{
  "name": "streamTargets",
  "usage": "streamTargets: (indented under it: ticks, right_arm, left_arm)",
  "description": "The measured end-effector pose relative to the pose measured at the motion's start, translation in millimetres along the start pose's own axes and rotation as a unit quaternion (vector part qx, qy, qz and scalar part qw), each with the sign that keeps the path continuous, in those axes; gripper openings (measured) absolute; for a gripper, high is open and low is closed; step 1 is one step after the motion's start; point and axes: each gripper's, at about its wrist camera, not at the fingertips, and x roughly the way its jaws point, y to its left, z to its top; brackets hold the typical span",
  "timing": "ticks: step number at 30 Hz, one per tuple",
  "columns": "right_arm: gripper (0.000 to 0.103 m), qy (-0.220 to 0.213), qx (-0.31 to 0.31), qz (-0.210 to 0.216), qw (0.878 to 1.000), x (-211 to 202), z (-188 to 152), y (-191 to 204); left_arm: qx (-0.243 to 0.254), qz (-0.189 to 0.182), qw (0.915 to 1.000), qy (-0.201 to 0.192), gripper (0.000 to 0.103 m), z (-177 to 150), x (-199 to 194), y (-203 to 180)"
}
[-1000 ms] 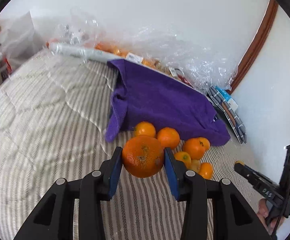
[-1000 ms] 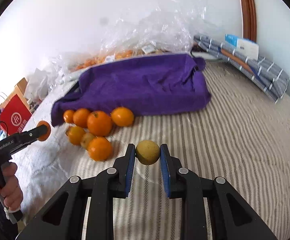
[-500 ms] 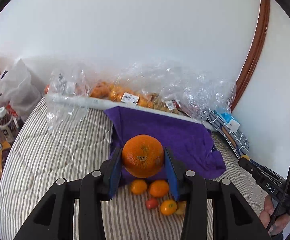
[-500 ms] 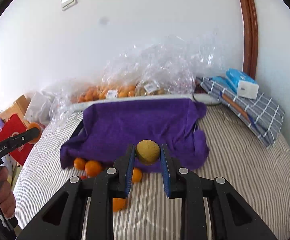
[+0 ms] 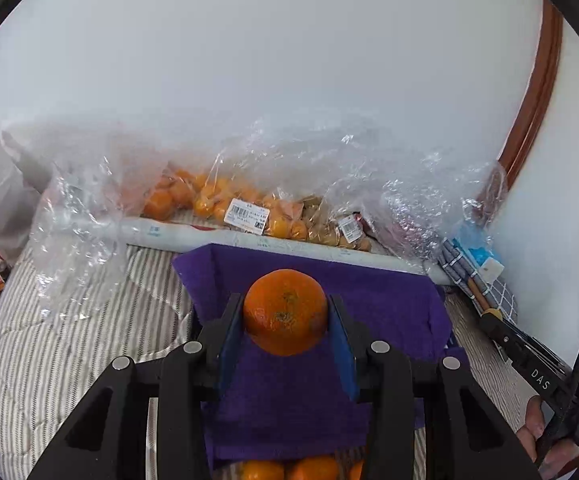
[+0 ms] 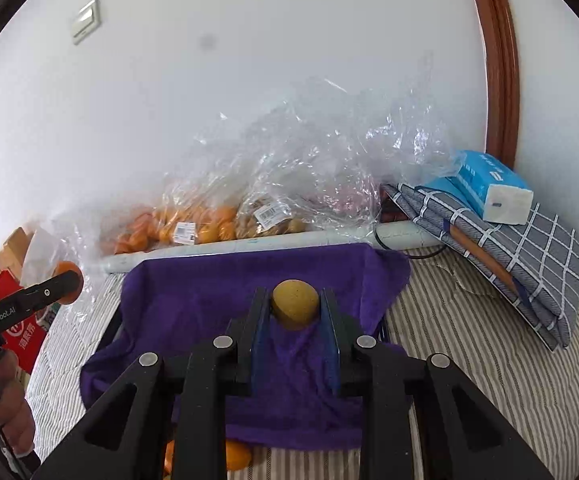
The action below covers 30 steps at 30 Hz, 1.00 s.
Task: Organize fruits
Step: 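Carry the held orange and yellow fruit over the purple towel with both grippers, then open both grippers to set the orange and yellow fruit on the towel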
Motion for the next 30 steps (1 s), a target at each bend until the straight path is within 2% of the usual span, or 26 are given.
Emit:
streamTargets:
  ticks: [9, 16, 30]
  right_arm:
    - [0.025, 0.037, 0.0, -0.015, 0.999, 56, -8, -18]
    - [0.025, 0.058, 0.001, -0.013, 0.998, 80, -19, -23]
    - [0.025, 0.094, -0.013, -0.017, 0.995, 98, -27, -20]
  left_arm:
    - [-0.007, 0.007, 0.9986, 0.051, 0.039, -6, 61, 3]
    - [0.0, 0.006, 0.997, 0.077, 0.039, -13, 79, 2]
    - [0.015, 0.007, 0.9925, 0.121, 0.039, -24, 99, -2]
